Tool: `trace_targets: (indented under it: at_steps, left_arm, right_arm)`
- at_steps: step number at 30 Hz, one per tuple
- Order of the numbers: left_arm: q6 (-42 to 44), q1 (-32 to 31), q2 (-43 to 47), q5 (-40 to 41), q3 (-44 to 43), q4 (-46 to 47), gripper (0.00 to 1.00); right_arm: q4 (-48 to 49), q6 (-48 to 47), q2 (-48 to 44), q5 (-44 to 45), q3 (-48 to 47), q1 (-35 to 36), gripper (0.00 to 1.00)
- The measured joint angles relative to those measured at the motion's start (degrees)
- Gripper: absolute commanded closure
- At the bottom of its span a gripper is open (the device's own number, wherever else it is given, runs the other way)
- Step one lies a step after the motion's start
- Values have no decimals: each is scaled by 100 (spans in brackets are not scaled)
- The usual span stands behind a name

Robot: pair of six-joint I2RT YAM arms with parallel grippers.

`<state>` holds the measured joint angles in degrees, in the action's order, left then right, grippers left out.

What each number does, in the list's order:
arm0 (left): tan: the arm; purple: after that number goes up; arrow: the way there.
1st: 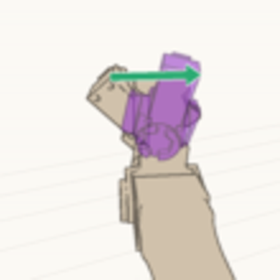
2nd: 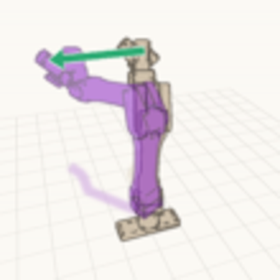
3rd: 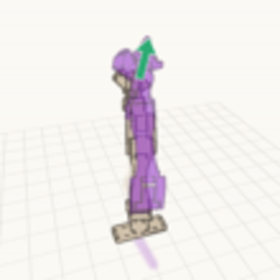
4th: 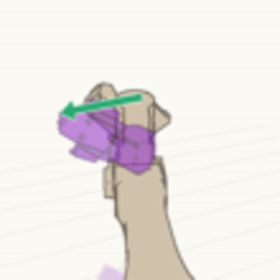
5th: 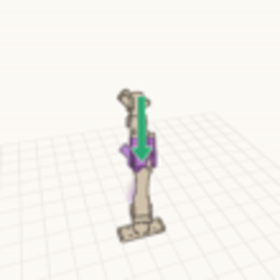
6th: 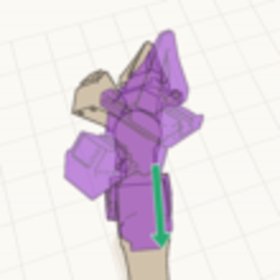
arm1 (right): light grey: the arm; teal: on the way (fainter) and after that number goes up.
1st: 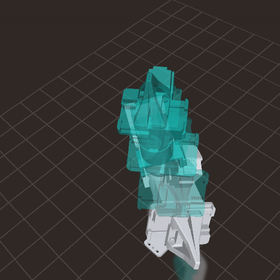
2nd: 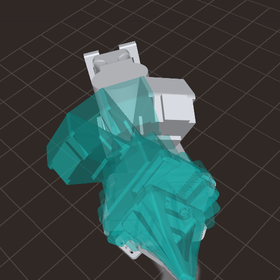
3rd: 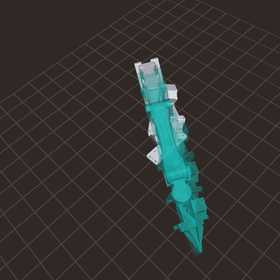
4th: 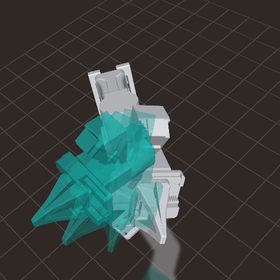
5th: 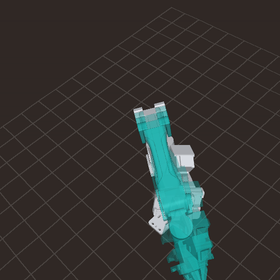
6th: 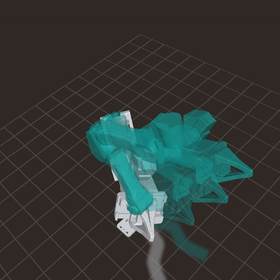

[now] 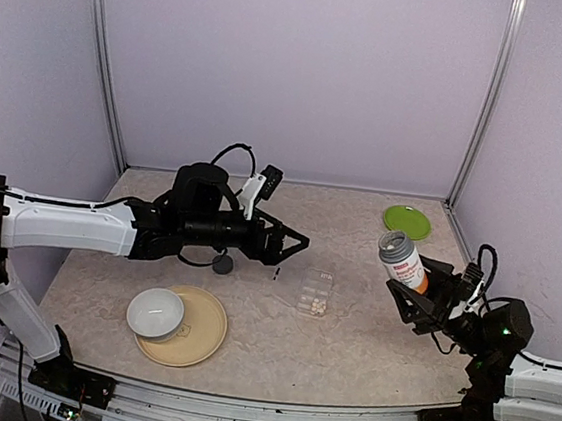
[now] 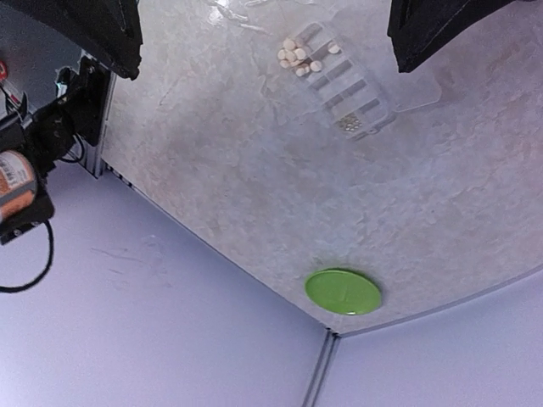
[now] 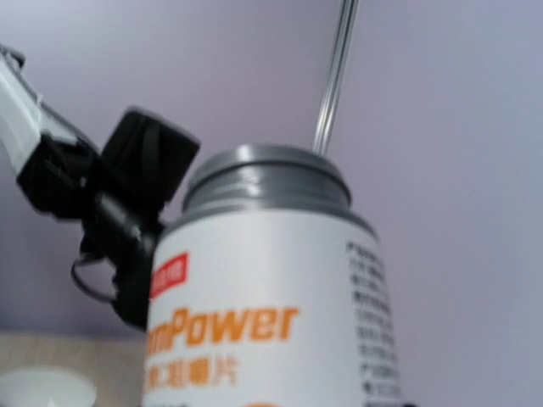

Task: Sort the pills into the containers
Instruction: Pick up the lid of the pill bottle from the center of the board.

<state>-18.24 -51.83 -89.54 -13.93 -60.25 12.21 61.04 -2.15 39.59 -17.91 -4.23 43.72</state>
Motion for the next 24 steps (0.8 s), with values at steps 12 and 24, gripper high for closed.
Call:
trace_targets:
  at_steps: [12, 24]
  left_arm:
    - [-533, 1211, -24, 1810, 2, -1453, 1]
    - [-450, 1357, -1443, 2479, -404, -2317, 9]
  right_arm:
    - [592, -184, -907, 492, 323, 0, 90]
    - [57, -262, -1591, 535, 323, 0, 90]
